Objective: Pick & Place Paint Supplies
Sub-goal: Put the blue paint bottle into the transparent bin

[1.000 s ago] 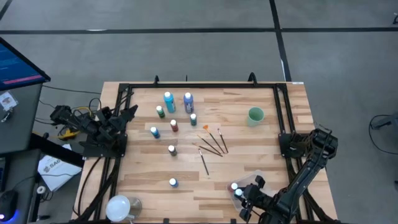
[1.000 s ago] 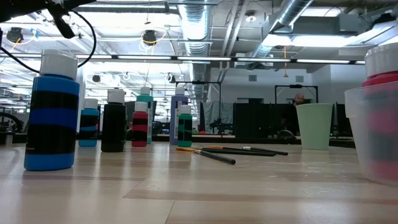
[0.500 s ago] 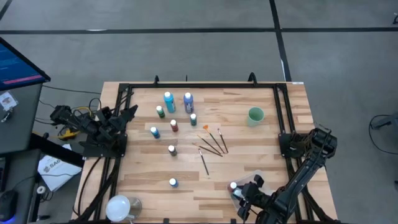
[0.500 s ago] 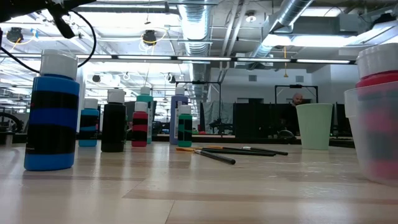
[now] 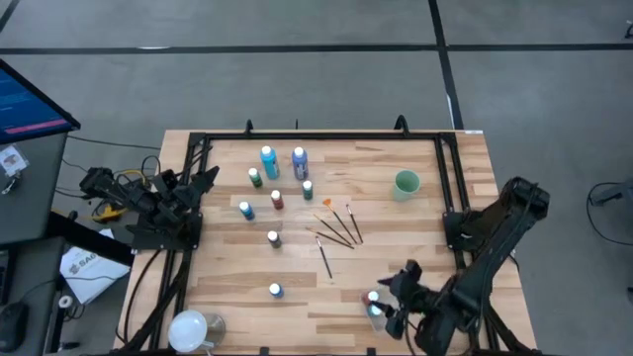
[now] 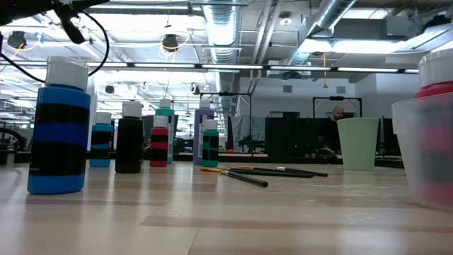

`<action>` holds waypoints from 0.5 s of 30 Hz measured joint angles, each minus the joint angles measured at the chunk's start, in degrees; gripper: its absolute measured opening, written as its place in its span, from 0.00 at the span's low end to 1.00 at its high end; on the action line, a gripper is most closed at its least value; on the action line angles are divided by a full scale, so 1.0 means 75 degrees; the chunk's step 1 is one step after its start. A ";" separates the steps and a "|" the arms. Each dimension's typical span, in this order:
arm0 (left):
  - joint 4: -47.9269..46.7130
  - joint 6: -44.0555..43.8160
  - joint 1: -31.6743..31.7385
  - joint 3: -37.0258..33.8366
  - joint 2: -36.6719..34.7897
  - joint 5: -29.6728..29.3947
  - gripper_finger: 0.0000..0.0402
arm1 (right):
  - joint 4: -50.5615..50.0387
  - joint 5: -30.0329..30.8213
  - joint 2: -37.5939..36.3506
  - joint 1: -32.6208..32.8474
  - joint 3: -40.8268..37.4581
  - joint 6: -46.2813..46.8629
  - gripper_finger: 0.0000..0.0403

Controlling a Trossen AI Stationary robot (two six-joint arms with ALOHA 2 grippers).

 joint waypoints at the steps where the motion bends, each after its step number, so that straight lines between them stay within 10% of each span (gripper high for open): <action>1: -0.0002 0.0000 0.0000 0.0003 -0.0002 0.0001 0.33 | 0.0099 0.0001 -0.0135 -0.0129 -0.0002 -0.0390 0.63; 15: 0.0006 -0.0010 0.0000 0.0001 -0.0001 0.0003 0.33 | 0.3716 -0.1911 -0.0095 -0.2825 -0.0019 -0.5887 0.63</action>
